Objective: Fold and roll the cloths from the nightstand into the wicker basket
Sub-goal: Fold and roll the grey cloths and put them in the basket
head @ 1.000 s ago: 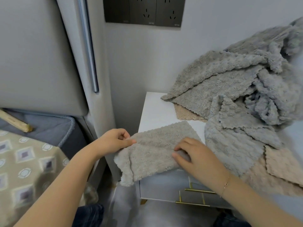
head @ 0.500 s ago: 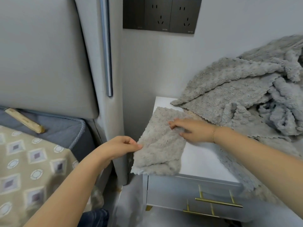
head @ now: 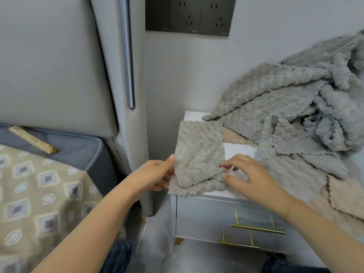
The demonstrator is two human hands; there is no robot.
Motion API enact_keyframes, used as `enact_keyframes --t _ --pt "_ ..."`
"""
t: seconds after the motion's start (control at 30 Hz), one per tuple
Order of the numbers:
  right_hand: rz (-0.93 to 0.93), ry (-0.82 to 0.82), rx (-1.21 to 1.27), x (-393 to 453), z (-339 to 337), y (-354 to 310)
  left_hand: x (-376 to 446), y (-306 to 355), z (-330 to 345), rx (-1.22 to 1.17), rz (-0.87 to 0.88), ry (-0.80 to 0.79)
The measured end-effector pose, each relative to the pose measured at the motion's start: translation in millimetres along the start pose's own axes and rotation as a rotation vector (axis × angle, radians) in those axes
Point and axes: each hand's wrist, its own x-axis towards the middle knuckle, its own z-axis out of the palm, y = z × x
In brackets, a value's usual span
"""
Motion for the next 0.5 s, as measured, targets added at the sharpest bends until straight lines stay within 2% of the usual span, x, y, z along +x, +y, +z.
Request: enact_keyframes --t 0.1,0.23,0.4,0.5 --pt "0.068 -0.034 0.116 -11.3 12.5 1.7 -4.5 -2.8 5.6 -0.003 -0.01 -0.026" --pt "0.115 0.048 0.223 -7.0 19.8 3.7 -5.8 -9.5 14.8 0.025 0.05 -0.012" --pt "0.056 0.271 0.196 -10.1 19.5 -4.5 -9.4 -5.9 14.2 -0.085 0.049 0.002" --pt "0.09 0.359 0.209 -10.8 18.0 -4.4 -15.8 -2.5 15.6 -0.07 0.1 0.072"
